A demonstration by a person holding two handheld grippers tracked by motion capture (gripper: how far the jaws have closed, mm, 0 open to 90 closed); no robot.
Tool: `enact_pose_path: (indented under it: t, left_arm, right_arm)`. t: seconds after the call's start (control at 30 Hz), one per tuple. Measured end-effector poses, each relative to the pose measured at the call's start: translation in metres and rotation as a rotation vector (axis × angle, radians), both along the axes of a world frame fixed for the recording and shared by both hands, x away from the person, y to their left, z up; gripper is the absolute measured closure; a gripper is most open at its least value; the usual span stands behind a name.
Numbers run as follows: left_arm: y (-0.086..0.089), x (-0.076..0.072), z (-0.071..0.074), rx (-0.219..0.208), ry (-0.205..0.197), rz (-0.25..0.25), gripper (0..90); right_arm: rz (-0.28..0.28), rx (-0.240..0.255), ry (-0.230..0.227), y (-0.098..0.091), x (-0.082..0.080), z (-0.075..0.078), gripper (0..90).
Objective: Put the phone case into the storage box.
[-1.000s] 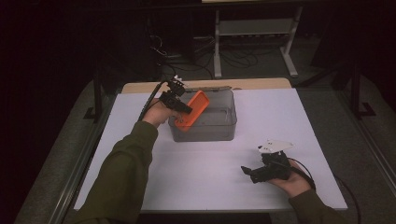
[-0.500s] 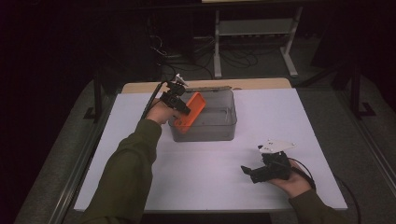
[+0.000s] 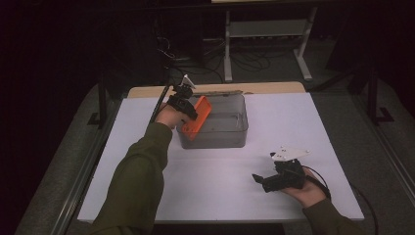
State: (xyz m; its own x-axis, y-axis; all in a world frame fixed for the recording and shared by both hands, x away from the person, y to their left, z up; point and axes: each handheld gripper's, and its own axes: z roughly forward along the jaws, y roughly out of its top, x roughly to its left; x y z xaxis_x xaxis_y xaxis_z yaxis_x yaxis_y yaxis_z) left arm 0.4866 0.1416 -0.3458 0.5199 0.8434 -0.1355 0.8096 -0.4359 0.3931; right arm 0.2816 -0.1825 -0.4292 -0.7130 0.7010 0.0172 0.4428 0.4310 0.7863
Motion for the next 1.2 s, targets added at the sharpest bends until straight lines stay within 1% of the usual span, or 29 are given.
enact_pose_path:
  t: [0.27, 0.4, 0.47, 0.6, 0.7, 0.9, 1.07, 1.13, 1.2]
  left_arm:
    - [0.004, 0.003, -0.003, 0.011, 0.029, 0.061, 79.6]
    - [0.005, 0.004, -0.005, 0.017, 0.048, 0.089, 79.5]
    - [0.005, 0.004, -0.006, 0.017, 0.064, 0.107, 79.5]
    - [0.007, 0.006, -0.007, 0.017, 0.076, 0.142, 79.4]
    - [0.008, 0.006, -0.007, 0.016, 0.080, 0.157, 79.3]
    - [0.007, 0.006, -0.011, 0.015, 0.097, 0.170, 79.2]
    - [0.005, 0.006, -0.014, 0.021, 0.112, 0.161, 79.1]
    - [0.004, 0.006, -0.015, 0.031, 0.109, 0.158, 79.0]
    - [0.004, 0.006, -0.015, 0.030, 0.113, 0.159, 78.9]
  right_arm:
    - [-0.001, 0.000, 0.000, 0.000, 0.000, 0.000, 1.8]
    - [-0.002, 0.003, 0.000, 0.000, 0.000, 0.000, 1.7]
    - [-0.001, 0.002, 0.000, 0.000, 0.000, 0.000, 1.7]
    - [0.002, 0.001, -0.003, 0.000, 0.000, 0.000, 1.8]
    - [0.000, 0.003, -0.002, 0.000, 0.000, 0.000, 1.7]
    - [0.000, 0.001, -0.002, 0.000, 0.000, 0.000, 1.7]
    - [0.001, 0.002, -0.005, 0.000, 0.000, 0.001, 1.7]
    - [0.003, 0.002, -0.007, 0.000, 0.000, 0.001, 1.7]
    - [0.003, 0.002, -0.008, 0.000, 0.000, 0.001, 1.7]
